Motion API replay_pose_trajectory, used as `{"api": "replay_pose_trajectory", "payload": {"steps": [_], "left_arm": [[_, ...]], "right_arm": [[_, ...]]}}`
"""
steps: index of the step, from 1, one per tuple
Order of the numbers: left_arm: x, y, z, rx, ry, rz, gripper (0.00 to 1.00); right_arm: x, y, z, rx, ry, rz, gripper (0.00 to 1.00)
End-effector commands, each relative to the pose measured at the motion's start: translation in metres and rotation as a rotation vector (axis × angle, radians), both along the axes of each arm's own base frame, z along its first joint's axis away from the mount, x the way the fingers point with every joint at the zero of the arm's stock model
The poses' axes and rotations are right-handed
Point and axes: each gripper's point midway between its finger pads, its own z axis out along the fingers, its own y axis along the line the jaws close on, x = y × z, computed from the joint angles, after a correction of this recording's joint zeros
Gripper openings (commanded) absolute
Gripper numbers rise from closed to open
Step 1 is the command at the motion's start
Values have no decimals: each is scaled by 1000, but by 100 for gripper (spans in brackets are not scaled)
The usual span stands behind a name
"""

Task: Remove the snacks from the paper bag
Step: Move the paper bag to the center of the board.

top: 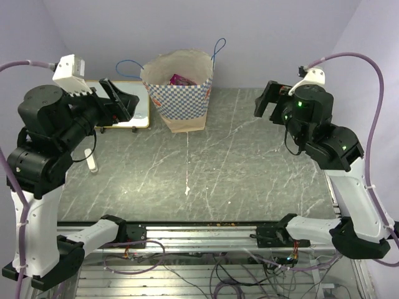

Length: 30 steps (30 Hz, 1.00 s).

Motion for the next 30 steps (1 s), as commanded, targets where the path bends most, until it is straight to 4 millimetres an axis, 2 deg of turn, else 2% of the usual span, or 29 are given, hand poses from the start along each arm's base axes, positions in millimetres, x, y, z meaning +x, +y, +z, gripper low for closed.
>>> {"api": "replay_pose_trajectory", "payload": {"steps": [1, 7, 13, 18, 22, 27, 30], "left_arm": [[7, -3, -14, -56, 46, 16, 98], [14, -10, -50, -98, 148, 18, 98], [25, -21, -89, -138, 273, 8, 98], [43, -25, -111, -140, 345, 27, 98], [70, -21, -113, -161, 377, 57, 98], [122, 2, -127, -245, 448, 141, 99], [161, 19, -142, -333, 490, 181, 95]], "right_arm": [[5, -29, -21, 46, 61, -65, 100], [14, -69, -61, 87, 183, -194, 100], [22, -81, -93, 174, 280, -242, 100], [37, -66, -105, 268, 274, -152, 100], [51, -51, -111, 343, 221, -75, 100], [79, -28, -118, 412, 172, 39, 100], [102, -12, -123, 414, 182, 125, 100]]}}
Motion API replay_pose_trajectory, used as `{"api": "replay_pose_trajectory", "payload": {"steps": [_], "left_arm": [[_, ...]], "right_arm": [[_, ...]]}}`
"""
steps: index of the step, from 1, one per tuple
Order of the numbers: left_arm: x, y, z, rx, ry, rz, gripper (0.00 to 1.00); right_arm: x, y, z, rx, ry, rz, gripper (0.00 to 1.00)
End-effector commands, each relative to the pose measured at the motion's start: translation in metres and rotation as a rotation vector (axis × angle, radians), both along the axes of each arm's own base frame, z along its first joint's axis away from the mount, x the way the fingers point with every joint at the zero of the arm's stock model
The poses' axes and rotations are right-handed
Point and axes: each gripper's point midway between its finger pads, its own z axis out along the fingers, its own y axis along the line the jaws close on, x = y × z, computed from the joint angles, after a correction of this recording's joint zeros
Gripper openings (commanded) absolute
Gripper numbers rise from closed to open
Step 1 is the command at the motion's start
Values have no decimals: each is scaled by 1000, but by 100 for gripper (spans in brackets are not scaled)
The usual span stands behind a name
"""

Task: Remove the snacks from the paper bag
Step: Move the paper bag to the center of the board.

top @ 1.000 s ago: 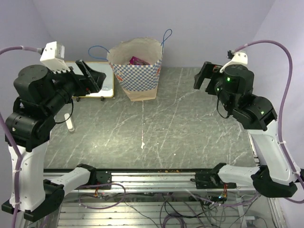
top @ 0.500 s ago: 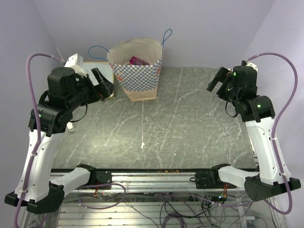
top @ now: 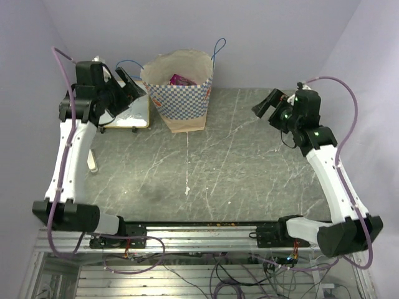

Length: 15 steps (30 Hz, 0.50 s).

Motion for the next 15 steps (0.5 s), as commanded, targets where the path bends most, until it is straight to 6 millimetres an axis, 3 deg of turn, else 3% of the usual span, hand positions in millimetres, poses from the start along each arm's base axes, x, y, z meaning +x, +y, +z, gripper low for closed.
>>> {"api": "replay_pose_trajectory", "payload": {"steps": [1, 3, 6, 12, 15], "left_arm": [[53, 17, 1, -145, -13, 55, 93], [77, 28, -10, -194, -3, 90, 92], [110, 39, -22, -295, -30, 133, 99], [167, 65, -30, -419, -117, 192, 99], [197, 76, -43, -432, -119, 193, 88]], "right_arm": [[43, 34, 27, 88, -138, 161, 100], [62, 47, 21, 110, -127, 219, 100], [82, 66, 24, 150, -130, 315, 100], [105, 90, 26, 158, -132, 425, 100], [115, 102, 24, 130, -146, 464, 100]]}}
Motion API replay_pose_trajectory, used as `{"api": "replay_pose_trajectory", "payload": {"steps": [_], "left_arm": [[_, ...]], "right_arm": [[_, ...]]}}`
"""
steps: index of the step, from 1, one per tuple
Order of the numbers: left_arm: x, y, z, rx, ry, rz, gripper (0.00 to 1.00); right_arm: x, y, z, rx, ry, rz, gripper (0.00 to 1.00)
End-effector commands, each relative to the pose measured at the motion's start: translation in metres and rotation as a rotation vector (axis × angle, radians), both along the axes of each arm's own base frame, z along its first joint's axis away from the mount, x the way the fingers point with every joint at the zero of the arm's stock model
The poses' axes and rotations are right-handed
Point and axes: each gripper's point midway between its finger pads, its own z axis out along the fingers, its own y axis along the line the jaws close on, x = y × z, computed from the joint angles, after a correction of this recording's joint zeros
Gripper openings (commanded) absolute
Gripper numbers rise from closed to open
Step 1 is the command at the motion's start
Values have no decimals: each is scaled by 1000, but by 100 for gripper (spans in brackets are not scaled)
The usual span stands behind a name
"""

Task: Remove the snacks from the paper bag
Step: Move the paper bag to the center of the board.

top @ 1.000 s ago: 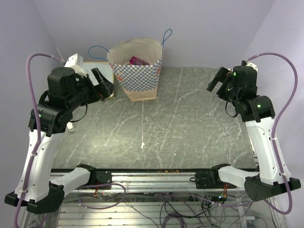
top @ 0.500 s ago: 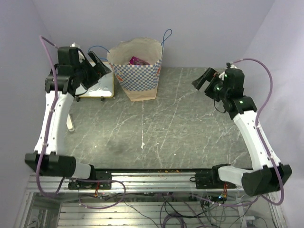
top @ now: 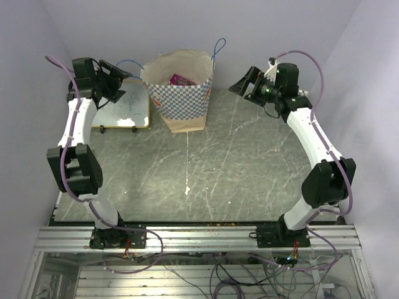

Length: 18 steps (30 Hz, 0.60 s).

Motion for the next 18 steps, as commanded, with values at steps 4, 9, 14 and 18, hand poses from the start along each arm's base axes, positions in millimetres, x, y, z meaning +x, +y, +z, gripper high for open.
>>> {"api": "replay_pose_trajectory", "payload": {"steps": [4, 9, 14, 18], "left_arm": [[74, 10, 26, -97, -182, -29, 83], [103, 8, 24, -154, -208, -57, 76], [109, 3, 35, -189, -240, -90, 62], [108, 0, 37, -214, -254, -94, 53]], "right_arm": [[24, 32, 30, 5, -103, 123, 100], [47, 45, 32, 62, -94, 161, 100], [81, 60, 35, 117, -117, 179, 97], [113, 77, 34, 184, -160, 196, 88]]}}
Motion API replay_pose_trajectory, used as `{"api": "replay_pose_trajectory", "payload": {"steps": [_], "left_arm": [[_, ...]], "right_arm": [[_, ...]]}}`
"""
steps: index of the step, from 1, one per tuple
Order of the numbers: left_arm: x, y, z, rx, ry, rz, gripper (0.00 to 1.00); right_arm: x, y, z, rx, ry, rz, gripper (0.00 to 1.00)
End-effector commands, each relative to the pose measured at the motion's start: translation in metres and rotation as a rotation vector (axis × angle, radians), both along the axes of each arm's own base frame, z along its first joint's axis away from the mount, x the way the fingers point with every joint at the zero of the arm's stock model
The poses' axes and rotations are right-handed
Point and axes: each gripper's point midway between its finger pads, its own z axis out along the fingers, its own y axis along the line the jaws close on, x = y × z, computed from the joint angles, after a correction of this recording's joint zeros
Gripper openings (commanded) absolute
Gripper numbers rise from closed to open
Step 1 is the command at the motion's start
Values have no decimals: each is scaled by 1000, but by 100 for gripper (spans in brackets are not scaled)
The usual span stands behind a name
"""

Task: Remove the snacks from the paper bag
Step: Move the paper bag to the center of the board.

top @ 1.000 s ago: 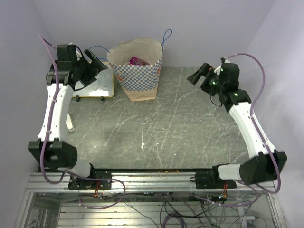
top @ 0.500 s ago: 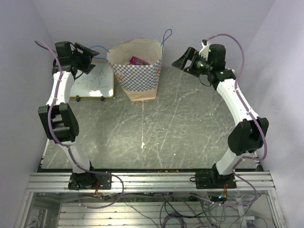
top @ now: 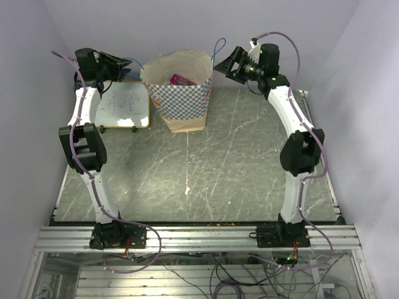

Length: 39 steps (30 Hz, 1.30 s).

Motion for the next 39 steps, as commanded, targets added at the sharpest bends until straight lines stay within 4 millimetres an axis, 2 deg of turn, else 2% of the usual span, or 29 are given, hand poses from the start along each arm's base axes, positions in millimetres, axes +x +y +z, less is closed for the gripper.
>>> {"api": "replay_pose_trajectory", "payload": {"steps": [1, 4, 10, 14, 19, 25, 28, 31, 35, 39], "left_arm": [[-1, -6, 39, -44, -115, -36, 51], [0, -9, 36, -70, -110, -58, 46], [-5, -15, 48, -63, -119, -87, 40], [-11, -27, 51, -71, -115, -119, 29], [-18, -39, 59, -94, -113, -150, 14], [-27, -46, 77, -104, -132, -175, 7], [-32, -53, 89, -113, -154, -206, 7], [-41, -62, 103, -109, -179, -230, 7], [-58, -67, 117, -87, -195, -244, 7], [-81, -70, 124, -39, -192, -266, 7]], "right_arm": [[28, 21, 18, 91, -79, 28, 87], [42, 28, 27, 142, -146, 15, 86], [60, 38, 34, 163, -238, -21, 82], [75, 43, 29, 155, -258, -50, 76], [82, 57, 24, 152, -286, -65, 69], [90, 59, 34, 161, -322, -101, 38], [85, 57, 47, 190, -312, -118, 23], [72, 52, 65, 190, -327, -116, 0], [50, 42, 79, 116, -362, -84, 0], [28, 25, 76, 70, -325, -80, 0]]}}
